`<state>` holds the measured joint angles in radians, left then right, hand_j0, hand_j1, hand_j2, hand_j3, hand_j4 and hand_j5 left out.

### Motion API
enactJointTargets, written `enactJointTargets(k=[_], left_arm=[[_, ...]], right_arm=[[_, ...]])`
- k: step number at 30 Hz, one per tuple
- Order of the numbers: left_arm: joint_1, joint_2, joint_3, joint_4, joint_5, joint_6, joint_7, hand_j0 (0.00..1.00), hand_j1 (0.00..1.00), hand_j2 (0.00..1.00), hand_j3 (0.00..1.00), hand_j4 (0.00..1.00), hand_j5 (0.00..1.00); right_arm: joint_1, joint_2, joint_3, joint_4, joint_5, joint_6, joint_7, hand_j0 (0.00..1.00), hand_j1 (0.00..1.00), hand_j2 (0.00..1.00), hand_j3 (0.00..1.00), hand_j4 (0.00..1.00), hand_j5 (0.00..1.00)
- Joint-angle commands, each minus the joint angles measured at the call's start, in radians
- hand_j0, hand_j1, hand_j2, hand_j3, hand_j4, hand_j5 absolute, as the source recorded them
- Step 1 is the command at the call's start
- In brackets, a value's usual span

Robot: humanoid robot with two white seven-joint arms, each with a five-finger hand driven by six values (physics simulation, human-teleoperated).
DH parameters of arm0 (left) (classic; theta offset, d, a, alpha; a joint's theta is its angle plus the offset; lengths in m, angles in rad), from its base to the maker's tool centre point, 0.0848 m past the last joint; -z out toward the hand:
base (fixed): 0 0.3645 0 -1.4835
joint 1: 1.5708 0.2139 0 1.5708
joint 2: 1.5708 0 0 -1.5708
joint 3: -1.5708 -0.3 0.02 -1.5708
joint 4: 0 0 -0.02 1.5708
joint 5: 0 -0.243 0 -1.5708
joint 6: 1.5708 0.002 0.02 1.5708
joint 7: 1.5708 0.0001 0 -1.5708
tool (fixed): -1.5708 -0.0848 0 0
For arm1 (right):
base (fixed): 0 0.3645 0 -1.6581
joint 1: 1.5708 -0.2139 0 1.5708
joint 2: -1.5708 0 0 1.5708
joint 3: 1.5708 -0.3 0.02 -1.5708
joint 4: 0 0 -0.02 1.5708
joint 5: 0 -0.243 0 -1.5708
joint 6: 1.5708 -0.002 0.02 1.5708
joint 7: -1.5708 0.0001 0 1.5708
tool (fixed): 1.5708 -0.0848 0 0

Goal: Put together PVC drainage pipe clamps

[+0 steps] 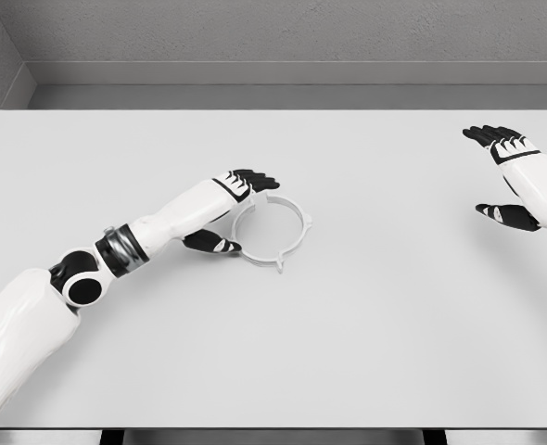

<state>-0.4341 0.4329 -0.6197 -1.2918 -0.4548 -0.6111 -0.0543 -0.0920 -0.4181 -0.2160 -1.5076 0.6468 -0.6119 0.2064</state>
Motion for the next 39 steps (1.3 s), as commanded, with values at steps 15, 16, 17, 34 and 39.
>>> enactJointTargets(k=[15, 16, 17, 34, 39], left_arm=[[0.006, 0.029, -0.015, -0.004, 0.005, 0.000, 0.001, 1.00, 1.00, 1.00, 1.00, 1.00, 1.00], [0.006, 0.026, -0.017, -0.001, 0.005, 0.000, 0.001, 1.00, 1.00, 1.00, 1.00, 1.00, 1.00], [0.006, 0.026, -0.015, 0.000, 0.005, 0.000, 0.001, 1.00, 1.00, 1.00, 1.00, 1.00, 1.00], [-0.008, -0.011, -0.020, 0.037, -0.031, 0.000, 0.001, 1.00, 1.00, 1.00, 1.00, 1.00, 1.00], [-0.009, -0.022, -0.021, 0.037, -0.031, 0.000, 0.001, 1.00, 1.00, 1.00, 1.00, 1.00, 1.00]], right_arm=[[0.000, -0.001, 0.000, 0.000, -0.007, 0.001, -0.001, 1.00, 1.00, 1.00, 1.00, 1.00, 1.00], [0.000, -0.001, 0.000, 0.000, -0.007, 0.001, -0.001, 1.00, 1.00, 1.00, 1.00, 1.00, 1.00], [0.000, -0.001, 0.000, 0.000, -0.007, 0.001, -0.001, 1.00, 1.00, 1.00, 1.00, 1.00, 1.00], [0.000, 0.001, 0.000, -0.002, -0.009, 0.001, -0.001, 1.00, 1.00, 1.00, 1.00, 1.00, 1.00], [0.000, -0.001, 0.000, -0.002, -0.009, 0.001, -0.001, 1.00, 1.00, 1.00, 1.00, 1.00, 1.00]])
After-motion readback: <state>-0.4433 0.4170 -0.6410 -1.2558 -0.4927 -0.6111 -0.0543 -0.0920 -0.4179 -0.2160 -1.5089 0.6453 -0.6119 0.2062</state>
